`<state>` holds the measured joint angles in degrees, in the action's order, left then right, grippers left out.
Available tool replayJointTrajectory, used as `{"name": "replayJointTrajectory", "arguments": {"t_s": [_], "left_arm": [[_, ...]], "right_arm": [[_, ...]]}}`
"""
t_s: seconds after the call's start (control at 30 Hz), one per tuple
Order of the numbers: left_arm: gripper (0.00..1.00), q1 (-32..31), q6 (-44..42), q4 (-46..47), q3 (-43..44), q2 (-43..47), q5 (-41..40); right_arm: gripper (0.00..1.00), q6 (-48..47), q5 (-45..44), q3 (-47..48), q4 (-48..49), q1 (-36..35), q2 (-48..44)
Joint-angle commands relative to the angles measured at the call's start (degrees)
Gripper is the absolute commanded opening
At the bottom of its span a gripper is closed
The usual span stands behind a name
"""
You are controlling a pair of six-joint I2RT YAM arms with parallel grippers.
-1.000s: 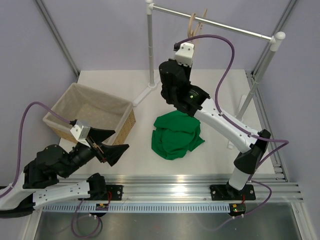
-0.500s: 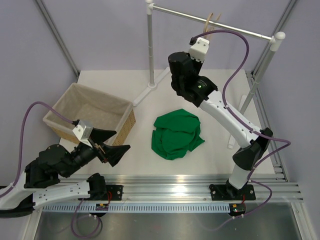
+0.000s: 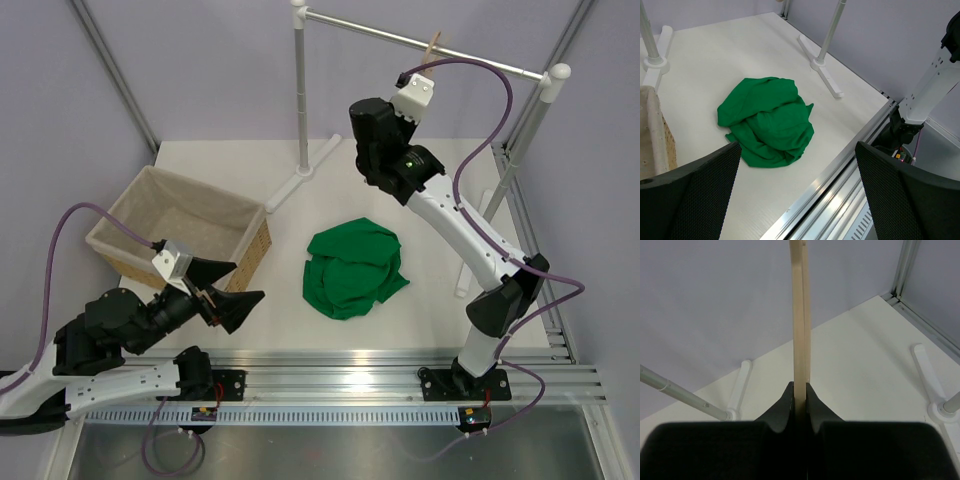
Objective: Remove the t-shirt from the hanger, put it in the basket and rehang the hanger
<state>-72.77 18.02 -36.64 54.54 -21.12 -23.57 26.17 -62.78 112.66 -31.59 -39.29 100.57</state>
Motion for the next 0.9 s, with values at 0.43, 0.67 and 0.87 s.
{"name": "replayJointTrajectory", "arguments": {"t_s": [0.43,0.67,0.87], "left_arm": [[0.99,-0.26,0.00,2.89,-1.37,0.21,2.04],[0.99,-0.18,-0.62,2.89,-1.20,1.26,1.43],[0.99,-0.26,-1.41,3.42,-1.37,1.26,1.78]], "right_arm": [[0.14,4.77,6.53,3.27,-3.39,2.46,3.49],[0.54,1.87,8.99,1.60,-2.42,2.46,-0.28],[1.00,0.98,15.05,0.36,-6.80,2.46,-4.24]]}}
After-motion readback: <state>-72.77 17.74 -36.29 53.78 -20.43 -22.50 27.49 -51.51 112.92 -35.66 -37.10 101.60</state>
